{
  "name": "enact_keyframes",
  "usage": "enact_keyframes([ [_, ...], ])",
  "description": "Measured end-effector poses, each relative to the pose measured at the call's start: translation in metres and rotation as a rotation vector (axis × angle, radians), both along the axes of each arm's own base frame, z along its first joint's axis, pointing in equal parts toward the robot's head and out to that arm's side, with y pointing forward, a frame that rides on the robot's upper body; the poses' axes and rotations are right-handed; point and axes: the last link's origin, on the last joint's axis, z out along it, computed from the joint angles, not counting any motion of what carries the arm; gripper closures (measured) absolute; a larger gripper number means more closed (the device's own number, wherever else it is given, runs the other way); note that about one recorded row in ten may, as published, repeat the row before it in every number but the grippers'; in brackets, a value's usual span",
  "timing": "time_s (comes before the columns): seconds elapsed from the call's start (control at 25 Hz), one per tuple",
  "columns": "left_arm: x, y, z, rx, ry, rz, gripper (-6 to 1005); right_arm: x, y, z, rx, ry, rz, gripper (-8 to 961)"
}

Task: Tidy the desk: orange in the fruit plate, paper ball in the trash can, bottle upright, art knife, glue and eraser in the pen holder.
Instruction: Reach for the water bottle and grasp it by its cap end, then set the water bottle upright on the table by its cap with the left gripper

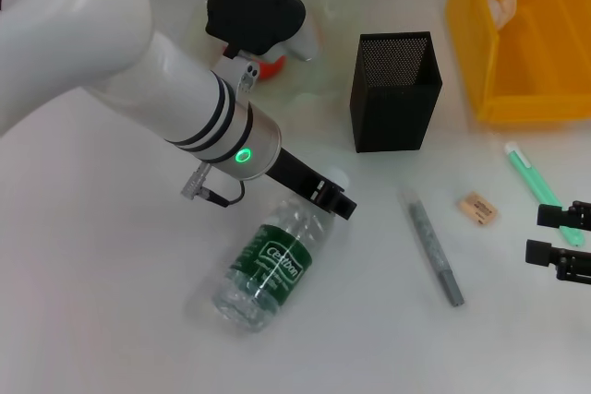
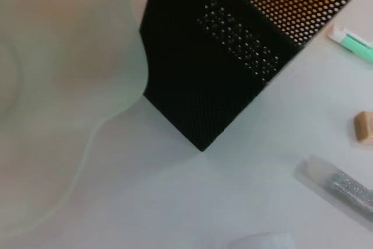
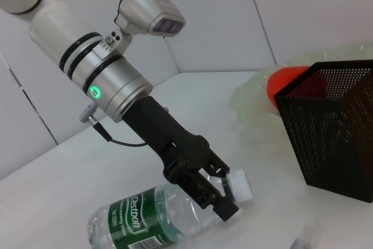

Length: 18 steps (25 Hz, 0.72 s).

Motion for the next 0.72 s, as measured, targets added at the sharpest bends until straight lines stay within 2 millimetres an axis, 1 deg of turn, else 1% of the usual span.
enact_keyframes([
  [0.16, 0.002, -0.002, -0.001, -0.003, -0.003, -0.022, 378, -0.001, 0.000, -0.001, -0.001, 0.004, 0.001, 265],
  [0.32, 0.012, -0.008, -0.002, 0.004, -0.026, -0.087, 457, -0.002, 0.001, -0.003, -0.007, 0.014, -0.001, 265],
  [0.52, 0.013, -0.009, 0.000, 0.002, -0.029, -0.112, 564, -0.002, 0.002, -0.003, -0.006, 0.014, 0.001, 265],
  [0.64, 0.016, -0.011, 0.002, 0.008, -0.046, -0.123, 564, -0.002, 0.002, -0.003, -0.006, 0.014, 0.001, 265],
  [0.68, 0.018, -0.012, 0.005, 0.016, -0.060, -0.129, 564, -0.002, 0.002, -0.003, -0.006, 0.014, 0.000, 265],
  [0.72, 0.022, -0.016, 0.012, 0.042, -0.098, -0.143, 564, -0.003, 0.002, -0.003, -0.006, 0.018, -0.003, 265],
])
